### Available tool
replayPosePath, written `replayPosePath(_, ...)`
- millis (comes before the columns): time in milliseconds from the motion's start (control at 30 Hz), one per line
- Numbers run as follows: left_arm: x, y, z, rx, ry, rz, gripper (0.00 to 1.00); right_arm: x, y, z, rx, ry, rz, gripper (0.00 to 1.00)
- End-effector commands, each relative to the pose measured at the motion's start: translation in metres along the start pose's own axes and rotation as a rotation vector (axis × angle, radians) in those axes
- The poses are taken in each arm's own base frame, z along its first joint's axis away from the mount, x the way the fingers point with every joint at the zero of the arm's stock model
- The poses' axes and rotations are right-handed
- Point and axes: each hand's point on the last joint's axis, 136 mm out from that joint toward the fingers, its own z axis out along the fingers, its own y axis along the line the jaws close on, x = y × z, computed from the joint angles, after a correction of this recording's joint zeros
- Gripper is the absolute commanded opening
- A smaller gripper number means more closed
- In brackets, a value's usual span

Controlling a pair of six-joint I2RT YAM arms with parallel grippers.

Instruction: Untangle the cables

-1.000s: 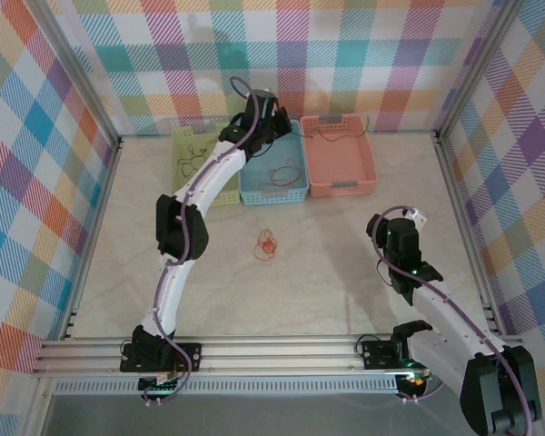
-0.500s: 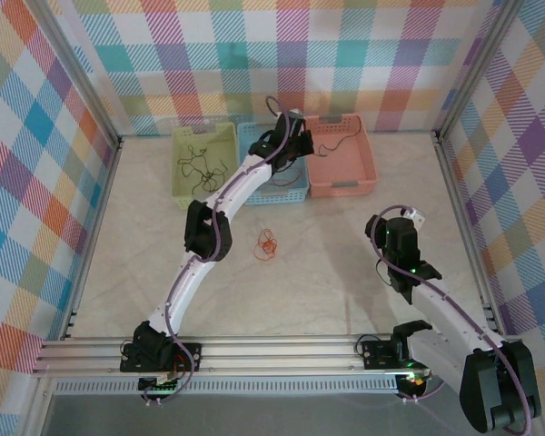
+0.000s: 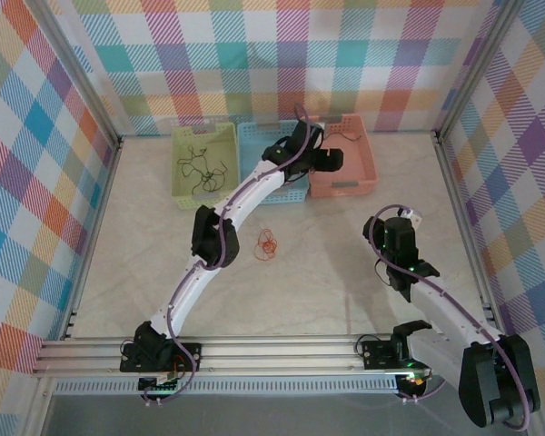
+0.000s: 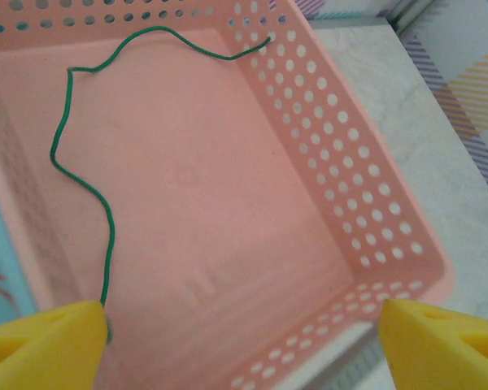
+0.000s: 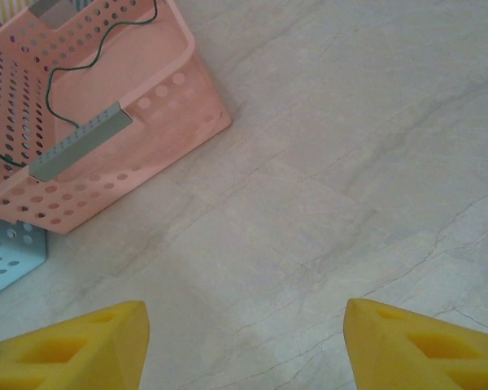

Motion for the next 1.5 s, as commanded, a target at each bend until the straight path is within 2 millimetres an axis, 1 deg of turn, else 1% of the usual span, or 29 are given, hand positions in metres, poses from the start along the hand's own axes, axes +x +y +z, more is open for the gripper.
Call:
replayPosePath(0, -0.048, -0.032, -0.085, 0.049, -0.065, 0.092, 0.88, -0.011, 0.010, 0.000, -0.033, -0.027, 0.006, 0.65)
replayPosePath(133, -0.049, -0.032, -0.120, 0.030, -0.065, 0.111, 0.88, -0.010, 0.014, 0.002, -0.050, -0.018, 0.001, 0.64)
replayPosePath(200, -0.048, -0.032, -0.138, 0.034, -0.087, 0.106, 0.87, -0.007, 0.022, 0.004, -0.093, -0.004, -0.014, 0.64)
replayPosePath(233, -0.051, -0.034, -0.154, 0.045, -0.117, 0.096, 0.87, -0.006, 0.028, 0.005, -0.120, 0.008, -0.023, 0.63)
replayPosePath(333, -0.043, -0.031, -0.197, 0.062, -0.173, 0.049, 0.86, 0.002, 0.050, 0.009, -0.222, 0.070, -0.056, 0.60)
replayPosePath(367, -0.037, -0.028, -0.208, 0.067, -0.183, 0.034, 0.85, 0.004, 0.059, 0.009, -0.261, 0.090, -0.064, 0.59)
replayPosePath(433, -0.015, -0.018, -0.233, 0.072, -0.198, -0.015, 0.84, 0.012, 0.077, 0.010, -0.335, 0.144, -0.077, 0.56)
replayPosePath(467, -0.008, -0.015, -0.247, 0.076, -0.214, -0.034, 0.84, 0.017, 0.085, 0.011, -0.366, 0.167, -0.093, 0.55)
replayPosePath(500, 0.011, -0.004, -0.255, 0.061, -0.208, -0.060, 0.84, 0.023, 0.095, 0.011, -0.398, 0.196, -0.118, 0.54)
replayPosePath(567, 0.035, 0.012, -0.280, 0.053, -0.254, -0.111, 0.82, 0.036, 0.119, 0.009, -0.466, 0.250, -0.178, 0.53)
replayPosePath(633, 0.070, 0.033, -0.297, 0.027, -0.257, -0.167, 0.81, 0.054, 0.144, 0.008, -0.527, 0.301, -0.257, 0.53)
replayPosePath(733, 0.116, 0.056, -0.312, 0.005, -0.239, -0.222, 0.80, 0.081, 0.175, 0.007, -0.605, 0.395, -0.339, 0.51)
replayPosePath(800, 0.143, 0.070, -0.320, -0.019, -0.226, -0.253, 0.80, 0.099, 0.198, 0.005, -0.667, 0.470, -0.386, 0.45)
replayPosePath(900, 0.173, 0.085, -0.330, -0.037, -0.216, -0.285, 0.79, 0.126, 0.221, 0.002, -0.716, 0.567, -0.464, 0.42)
replayPosePath(933, 0.181, 0.088, -0.333, -0.040, -0.215, -0.292, 0.78, 0.132, 0.228, 0.000, -0.739, 0.584, -0.490, 0.41)
replayPosePath(1000, 0.195, 0.093, -0.337, -0.046, -0.197, -0.303, 0.78, 0.139, 0.234, -0.001, -0.753, 0.600, -0.517, 0.41)
replayPosePath(1133, 0.205, 0.095, -0.345, -0.042, -0.185, -0.302, 0.77, 0.152, 0.240, -0.005, -0.810, 0.646, -0.550, 0.44)
replayPosePath(1267, 0.206, 0.096, -0.350, -0.042, -0.196, -0.295, 0.77, 0.168, 0.240, -0.008, -0.861, 0.710, -0.590, 0.47)
replayPosePath(1333, 0.205, 0.095, -0.351, -0.039, -0.200, -0.295, 0.77, 0.175, 0.239, -0.007, -0.864, 0.741, -0.611, 0.46)
replayPosePath(1467, 0.206, 0.094, -0.347, -0.034, -0.192, -0.296, 0.76, 0.179, 0.239, -0.006, -0.871, 0.758, -0.622, 0.45)
